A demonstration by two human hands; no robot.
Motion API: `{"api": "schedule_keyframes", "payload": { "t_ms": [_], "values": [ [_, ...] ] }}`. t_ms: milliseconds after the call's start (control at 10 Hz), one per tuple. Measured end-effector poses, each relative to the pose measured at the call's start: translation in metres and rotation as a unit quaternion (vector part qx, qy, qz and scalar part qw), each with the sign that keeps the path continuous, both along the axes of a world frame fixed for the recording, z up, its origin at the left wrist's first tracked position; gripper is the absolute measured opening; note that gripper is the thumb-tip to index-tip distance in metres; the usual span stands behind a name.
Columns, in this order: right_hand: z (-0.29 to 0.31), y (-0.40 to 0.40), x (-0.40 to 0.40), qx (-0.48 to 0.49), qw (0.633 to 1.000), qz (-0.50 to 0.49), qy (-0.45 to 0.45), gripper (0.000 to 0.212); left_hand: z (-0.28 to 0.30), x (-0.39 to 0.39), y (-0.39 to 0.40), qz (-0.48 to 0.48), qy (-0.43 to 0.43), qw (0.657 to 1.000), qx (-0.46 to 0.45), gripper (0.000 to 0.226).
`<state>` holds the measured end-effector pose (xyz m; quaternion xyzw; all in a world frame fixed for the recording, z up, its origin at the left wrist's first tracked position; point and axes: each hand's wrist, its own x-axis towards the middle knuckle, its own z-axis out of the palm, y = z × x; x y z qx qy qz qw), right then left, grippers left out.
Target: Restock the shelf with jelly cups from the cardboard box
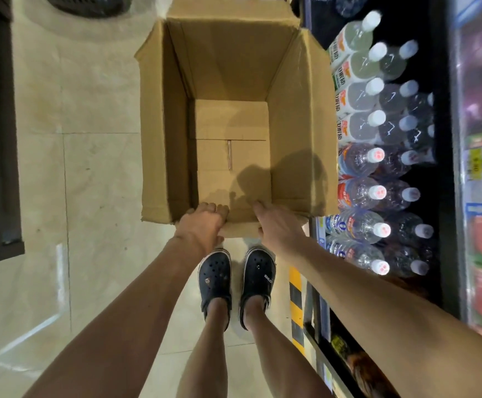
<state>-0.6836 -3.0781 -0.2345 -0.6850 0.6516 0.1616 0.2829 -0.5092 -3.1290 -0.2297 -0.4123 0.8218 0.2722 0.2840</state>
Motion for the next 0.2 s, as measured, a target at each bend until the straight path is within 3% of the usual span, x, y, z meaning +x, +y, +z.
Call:
{"api": "schedule_keyframes", "payload": {
  "t_ms": [200],
  "values": [
    [0.079, -0.035, 0.021, -0.071, 0.995, 0.001, -0.069, 0.066, 0.066, 0.004, -0.026, 0.049, 0.062, 0.996, -0.045, 0.047]
  ]
}}
